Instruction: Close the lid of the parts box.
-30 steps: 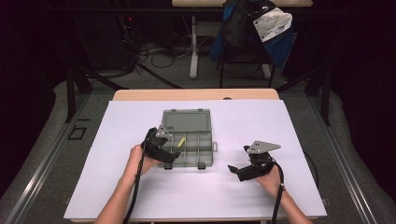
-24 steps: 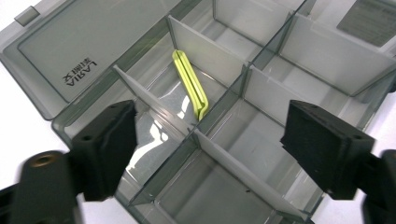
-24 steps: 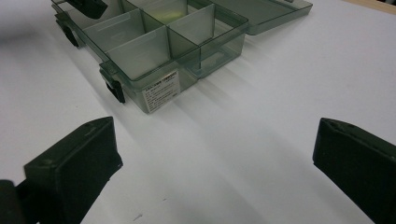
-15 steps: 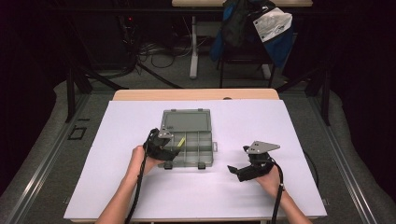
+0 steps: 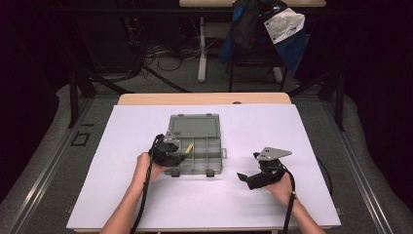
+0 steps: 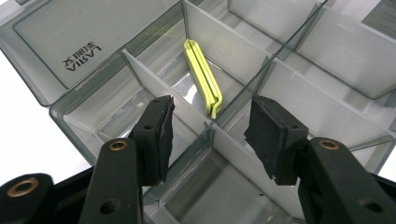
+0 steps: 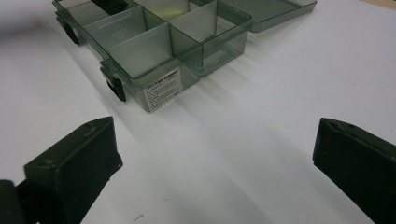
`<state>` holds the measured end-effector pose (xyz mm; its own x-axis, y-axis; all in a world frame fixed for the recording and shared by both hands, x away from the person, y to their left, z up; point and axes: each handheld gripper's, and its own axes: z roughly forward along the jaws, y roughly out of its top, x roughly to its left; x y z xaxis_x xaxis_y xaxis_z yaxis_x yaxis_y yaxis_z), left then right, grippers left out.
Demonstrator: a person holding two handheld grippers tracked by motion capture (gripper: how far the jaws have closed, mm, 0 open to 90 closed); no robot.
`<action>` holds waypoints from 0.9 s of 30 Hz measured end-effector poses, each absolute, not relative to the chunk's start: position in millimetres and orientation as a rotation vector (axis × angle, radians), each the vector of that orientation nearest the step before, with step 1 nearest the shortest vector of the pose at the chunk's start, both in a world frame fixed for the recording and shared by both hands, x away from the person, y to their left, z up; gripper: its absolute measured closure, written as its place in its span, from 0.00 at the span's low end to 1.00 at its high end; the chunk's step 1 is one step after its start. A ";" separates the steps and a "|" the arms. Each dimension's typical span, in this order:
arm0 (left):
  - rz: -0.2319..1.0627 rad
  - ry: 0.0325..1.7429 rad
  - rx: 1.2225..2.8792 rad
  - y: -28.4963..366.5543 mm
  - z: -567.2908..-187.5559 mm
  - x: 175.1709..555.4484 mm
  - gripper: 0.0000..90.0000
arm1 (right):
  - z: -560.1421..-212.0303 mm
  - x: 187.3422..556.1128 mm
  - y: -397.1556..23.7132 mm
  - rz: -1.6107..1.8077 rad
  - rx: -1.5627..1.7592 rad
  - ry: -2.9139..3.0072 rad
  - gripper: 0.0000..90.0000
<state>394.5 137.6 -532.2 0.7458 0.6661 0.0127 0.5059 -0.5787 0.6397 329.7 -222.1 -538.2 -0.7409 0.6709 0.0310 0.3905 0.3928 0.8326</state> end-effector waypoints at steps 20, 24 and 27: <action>0.327 0.897 2.305 137.7 -532.8 393.6 0.59 | -538.6 331.9 -220.3 1.278 0.923 2.348 0.00; 0.330 0.900 2.307 137.4 -533.1 393.6 0.60 | -537.8 334.0 -219.0 1.276 0.923 2.345 0.00; 0.338 0.904 2.308 136.8 -533.2 393.3 0.60 | -536.7 334.7 -216.8 1.276 0.916 2.343 0.00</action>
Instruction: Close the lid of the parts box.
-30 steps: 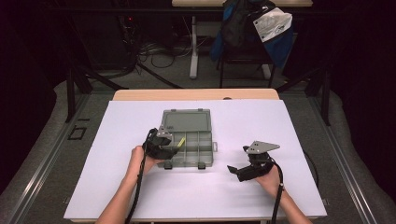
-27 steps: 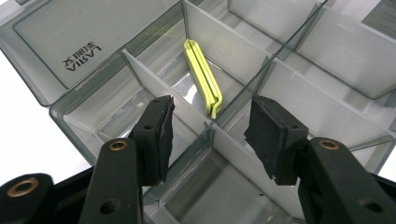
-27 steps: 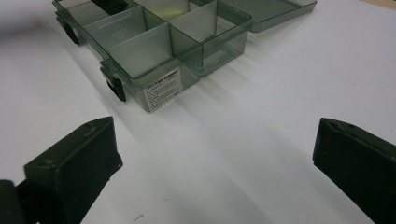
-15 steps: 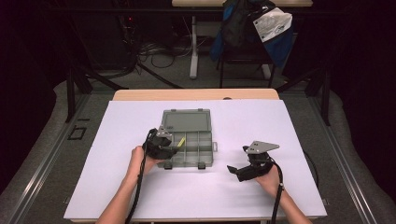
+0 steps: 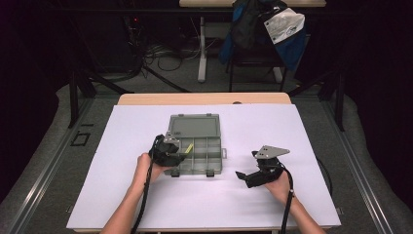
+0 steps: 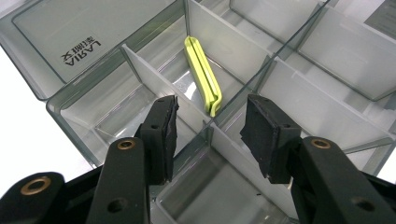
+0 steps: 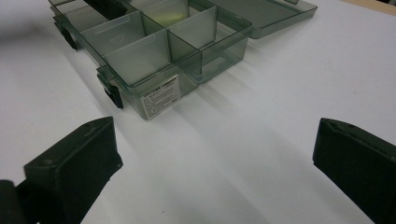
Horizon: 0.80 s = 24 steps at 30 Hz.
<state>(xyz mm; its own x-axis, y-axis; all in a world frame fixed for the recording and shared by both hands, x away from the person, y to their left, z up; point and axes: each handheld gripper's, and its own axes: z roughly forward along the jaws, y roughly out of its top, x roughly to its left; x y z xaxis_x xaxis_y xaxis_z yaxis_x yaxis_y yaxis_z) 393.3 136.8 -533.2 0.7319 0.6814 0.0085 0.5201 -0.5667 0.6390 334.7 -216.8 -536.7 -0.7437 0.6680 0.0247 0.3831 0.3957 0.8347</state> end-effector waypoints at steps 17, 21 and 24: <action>0.342 0.913 2.313 135.4 -534.3 394.1 0.60 | -522.2 384.7 -194.5 1.223 0.904 2.332 0.00; 0.345 0.912 2.318 135.3 -534.2 394.1 0.60 | -521.3 395.7 -191.9 1.218 0.912 2.325 0.00; 0.346 0.914 2.316 135.2 -534.3 393.9 0.60 | -522.4 407.0 -190.7 1.220 0.935 2.320 0.00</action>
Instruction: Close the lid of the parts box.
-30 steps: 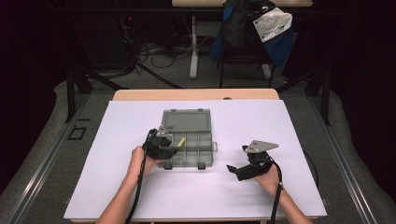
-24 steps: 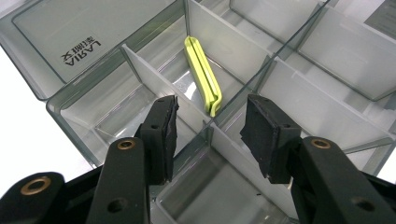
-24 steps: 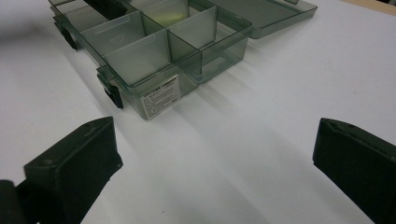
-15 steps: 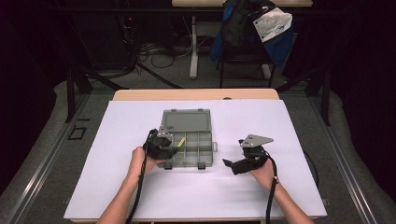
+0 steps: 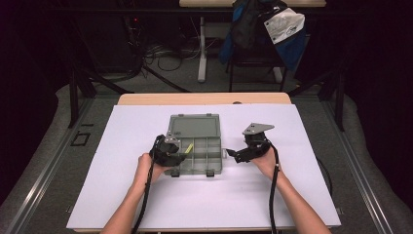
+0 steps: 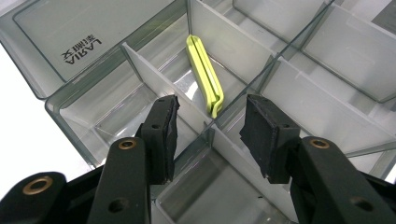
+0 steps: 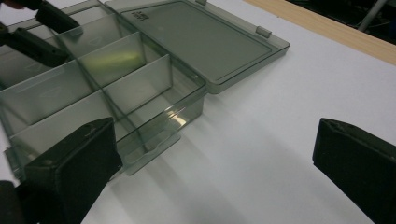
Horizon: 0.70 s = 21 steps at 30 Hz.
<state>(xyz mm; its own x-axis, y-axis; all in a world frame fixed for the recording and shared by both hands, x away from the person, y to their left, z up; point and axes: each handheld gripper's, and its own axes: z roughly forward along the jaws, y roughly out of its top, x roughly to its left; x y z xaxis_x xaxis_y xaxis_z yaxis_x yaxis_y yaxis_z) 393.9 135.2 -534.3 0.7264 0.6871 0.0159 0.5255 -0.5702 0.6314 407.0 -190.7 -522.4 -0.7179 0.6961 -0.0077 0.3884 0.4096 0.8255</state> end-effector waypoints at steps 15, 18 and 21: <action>0.333 0.920 2.311 135.4 -534.6 395.0 0.61 | -520.0 437.9 -182.2 1.194 0.960 2.340 0.01; 0.333 0.919 2.309 135.7 -534.8 394.9 0.61 | -519.4 442.2 -180.2 1.188 0.959 2.339 0.02; 0.329 0.916 2.307 136.2 -535.0 395.2 0.61 | -520.1 449.5 -177.5 1.186 0.972 2.346 0.04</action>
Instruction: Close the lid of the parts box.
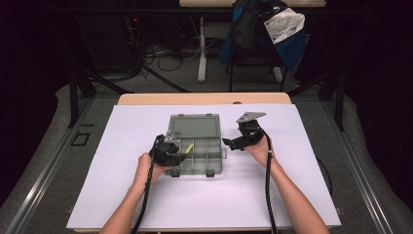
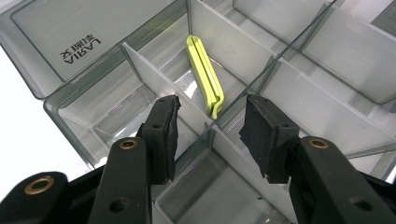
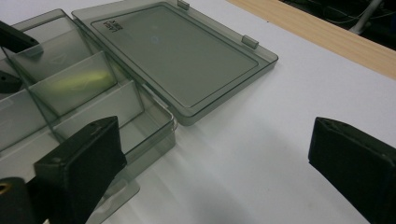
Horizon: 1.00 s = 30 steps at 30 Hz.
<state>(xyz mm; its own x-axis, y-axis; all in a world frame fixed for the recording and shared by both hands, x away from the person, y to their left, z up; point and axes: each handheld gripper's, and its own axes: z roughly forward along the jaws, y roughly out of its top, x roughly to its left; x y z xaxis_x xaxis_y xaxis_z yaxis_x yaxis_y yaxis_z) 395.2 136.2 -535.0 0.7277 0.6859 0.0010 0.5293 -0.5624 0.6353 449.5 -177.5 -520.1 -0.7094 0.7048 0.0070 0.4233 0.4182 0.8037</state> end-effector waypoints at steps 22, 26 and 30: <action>0.327 0.911 2.302 137.0 -535.5 395.4 0.61 | -536.3 486.7 -153.6 0.999 1.036 2.483 0.98; 0.328 0.911 2.301 136.9 -535.5 395.4 0.61 | -541.6 488.5 -149.3 0.957 1.015 2.519 1.00; 0.323 0.909 2.300 137.3 -535.7 395.7 0.61 | -545.9 489.6 -146.9 0.919 1.003 2.550 1.00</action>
<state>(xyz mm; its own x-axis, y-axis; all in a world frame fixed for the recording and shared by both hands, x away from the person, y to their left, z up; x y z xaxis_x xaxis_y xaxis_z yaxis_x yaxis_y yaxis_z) 395.7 137.3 -535.7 0.7313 0.6821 -0.0053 0.5259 -0.5588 0.6412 489.6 -146.9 -545.9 -0.7316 0.6818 -0.0018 0.5238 0.5638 0.6386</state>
